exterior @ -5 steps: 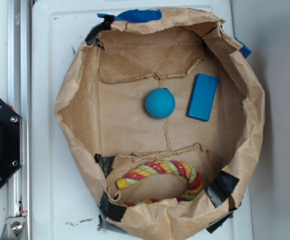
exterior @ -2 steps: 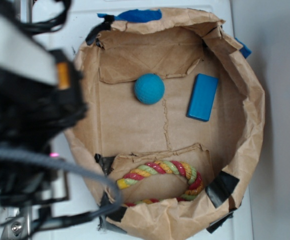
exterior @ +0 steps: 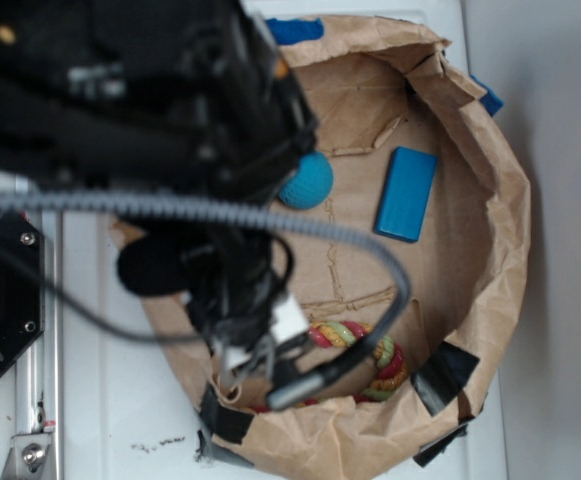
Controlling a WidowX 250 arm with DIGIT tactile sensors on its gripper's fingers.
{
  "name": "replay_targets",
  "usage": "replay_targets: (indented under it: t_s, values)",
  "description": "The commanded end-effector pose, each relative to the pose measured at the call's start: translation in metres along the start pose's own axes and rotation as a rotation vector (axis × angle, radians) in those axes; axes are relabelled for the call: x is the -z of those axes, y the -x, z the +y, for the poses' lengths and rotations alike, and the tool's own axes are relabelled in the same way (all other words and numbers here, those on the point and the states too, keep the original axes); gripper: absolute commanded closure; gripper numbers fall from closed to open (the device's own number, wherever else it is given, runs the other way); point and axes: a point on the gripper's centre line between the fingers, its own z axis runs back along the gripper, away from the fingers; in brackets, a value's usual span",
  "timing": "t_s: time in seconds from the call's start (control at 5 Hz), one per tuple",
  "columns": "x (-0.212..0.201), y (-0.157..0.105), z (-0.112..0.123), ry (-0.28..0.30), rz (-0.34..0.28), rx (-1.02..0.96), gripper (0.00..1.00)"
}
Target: Grab the blue block.
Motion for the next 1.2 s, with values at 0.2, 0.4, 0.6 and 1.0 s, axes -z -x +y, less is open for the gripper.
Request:
replay_targets:
  t_s: [0.2,0.4,0.6,1.0]
  values:
    - [-0.007,-0.005,0.006,0.008,-0.024,-0.024,0.0]
    - [0.039,-0.018,0.02,-0.108,-0.001,-0.067,0.0]
    - [0.084,-0.03,0.034,-0.162,0.028,-0.119,0.0]
    - [0.115,-0.044,0.042,-0.194,0.004,-0.152,0.0]
